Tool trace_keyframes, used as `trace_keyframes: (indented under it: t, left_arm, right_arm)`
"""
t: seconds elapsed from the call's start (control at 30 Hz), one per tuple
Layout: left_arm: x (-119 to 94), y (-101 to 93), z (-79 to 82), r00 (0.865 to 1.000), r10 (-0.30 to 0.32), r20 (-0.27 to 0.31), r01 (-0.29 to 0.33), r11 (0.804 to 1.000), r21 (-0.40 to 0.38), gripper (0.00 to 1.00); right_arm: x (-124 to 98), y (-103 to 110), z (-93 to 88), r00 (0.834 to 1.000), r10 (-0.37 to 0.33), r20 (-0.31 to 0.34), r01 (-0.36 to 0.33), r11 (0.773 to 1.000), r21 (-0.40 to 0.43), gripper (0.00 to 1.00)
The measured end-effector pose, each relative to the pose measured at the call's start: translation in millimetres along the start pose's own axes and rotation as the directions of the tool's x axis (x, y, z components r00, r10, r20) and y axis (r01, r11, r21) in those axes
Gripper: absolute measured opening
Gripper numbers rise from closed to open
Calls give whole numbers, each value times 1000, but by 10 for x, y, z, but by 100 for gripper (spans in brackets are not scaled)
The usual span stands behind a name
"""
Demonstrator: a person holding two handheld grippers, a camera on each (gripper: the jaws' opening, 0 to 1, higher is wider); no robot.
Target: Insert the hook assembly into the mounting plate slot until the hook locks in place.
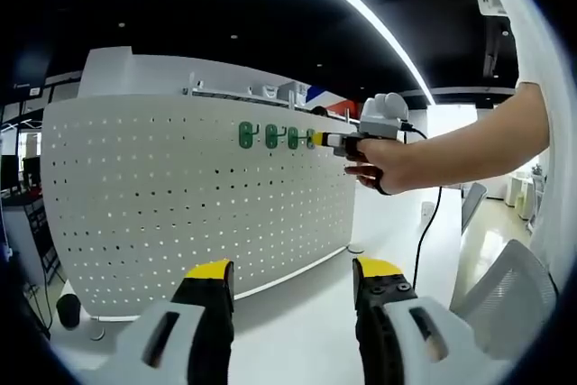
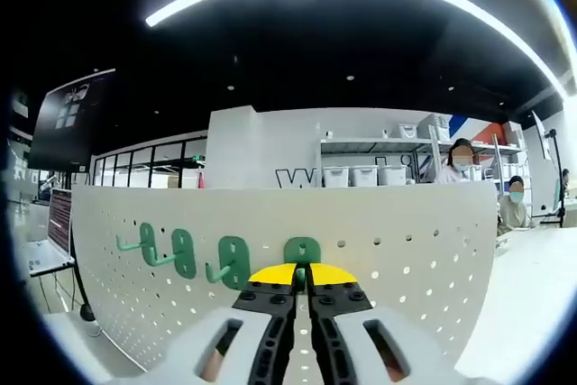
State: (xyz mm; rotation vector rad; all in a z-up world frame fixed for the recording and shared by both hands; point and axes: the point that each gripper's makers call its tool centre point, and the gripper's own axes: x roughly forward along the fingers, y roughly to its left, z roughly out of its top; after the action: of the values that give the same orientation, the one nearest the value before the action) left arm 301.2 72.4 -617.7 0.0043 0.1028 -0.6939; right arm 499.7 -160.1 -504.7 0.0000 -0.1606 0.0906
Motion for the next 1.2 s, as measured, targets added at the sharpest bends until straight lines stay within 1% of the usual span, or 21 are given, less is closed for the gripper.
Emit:
trace_keyframes:
  t: [0.03, 0.07, 0.1, 0.13, 0.2, 0.27, 0.3, 0.33, 0.37, 0.43, 0.5, 0.63, 0.8, 0.93, 1.07, 1.1, 1.13, 1.17, 1.2]
  left_arm:
    - [2, -5, -2, 1000, -1, 0, 1, 1000, -2, 55]
    - [4, -11, -6, 1000, -2, 0, 2, 1000, -5, 55]
    - [4, -12, -7, 1000, -2, 0, 2, 1000, -5, 55]
    - [4, -18, -9, 1000, -2, 1, 2, 1000, -4, 55]
    - [4, -26, -18, 1000, -5, 2, 5, 1000, -8, 55]
    - [8, -32, -51, 1000, -6, -5, 6, 1000, -7, 55]
    - [10, -36, -54, 1000, -7, -6, 7, 1000, -7, 55]
    - [11, -38, -60, 1000, -8, -7, 8, 1000, -8, 55]
    - [11, -37, -69, 1000, -9, -8, 9, 1000, -7, 55]
    - [11, -36, -65, 1000, -9, -8, 9, 1000, -7, 55]
    - [8, -35, -55, 1000, -8, -5, 8, 1000, -7, 55]
    - [8, -33, -67, 1000, -8, -7, 8, 1000, -7, 56]
    - [13, -45, -52, 1000, -10, -4, 10, 1000, -4, 56]
    - [15, -48, -41, 1000, -10, -1, 10, 1000, -3, 56]
    - [16, -50, -40, 1000, -11, 1, 11, 1000, -4, 56]
    - [15, -54, -39, 1000, -11, 1, 11, 1000, -3, 56]
    - [15, -56, -39, 1000, -12, 1, 12, 1000, -3, 56]
    - [18, -57, -43, 1000, -12, -1, 12, 1000, -3, 56]
    - [21, -57, -48, 1000, -11, -3, 11, 1000, -2, 56]
  right_arm:
    - [4, 35, -3, 999, 38, 5, -38, 999, 38, 4]
    - [-2, 42, -2, 998, 56, 7, -57, 997, 52, 5]
    - [-14, 15, -15, 998, 61, -1, -61, 998, 17, 5]
    - [-16, 14, -25, 997, 73, -6, -73, 997, 5, 5]
    - [-25, 33, -49, 994, 103, -20, -103, 995, 10, 10]
    - [-40, 52, -47, 992, 124, -13, -124, 992, 3, 13]
    - [-43, 82, -42, 990, 141, -3, -141, 990, 27, 16]
    - [-46, 91, -65, 989, 150, -15, -150, 989, 17, 17]
    - [-52, 93, -85, 988, 152, -28, -152, 988, 3, 18]
    - [-74, 87, -83, 987, 157, -19, -157, 987, 28, 21]
    - [-76, 80, -102, 987, 156, -27, -155, 987, 30, 24]
    - [-76, 104, -117, 985, 168, -37, -167, 986, 28, 25]
    - [-82, 95, -106, 986, 164, -36, -163, 986, 32, 25]
    - [-144, 63, -123, 984, 174, -37, -172, 984, 33, 26]
    - [-219, 88, -142, 976, 215, -34, -213, 976, 46, 29]
    - [-248, 119, -134, 970, 241, -24, -239, 969, 64, 30]
    - [-264, 117, -142, 969, 244, -24, -242, 968, 69, 31]
    - [-292, 153, -161, 963, 270, -27, -266, 960, 90, 32]
    - [-312, 164, -172, 960, 279, -30, -275, 957, 93, 33]
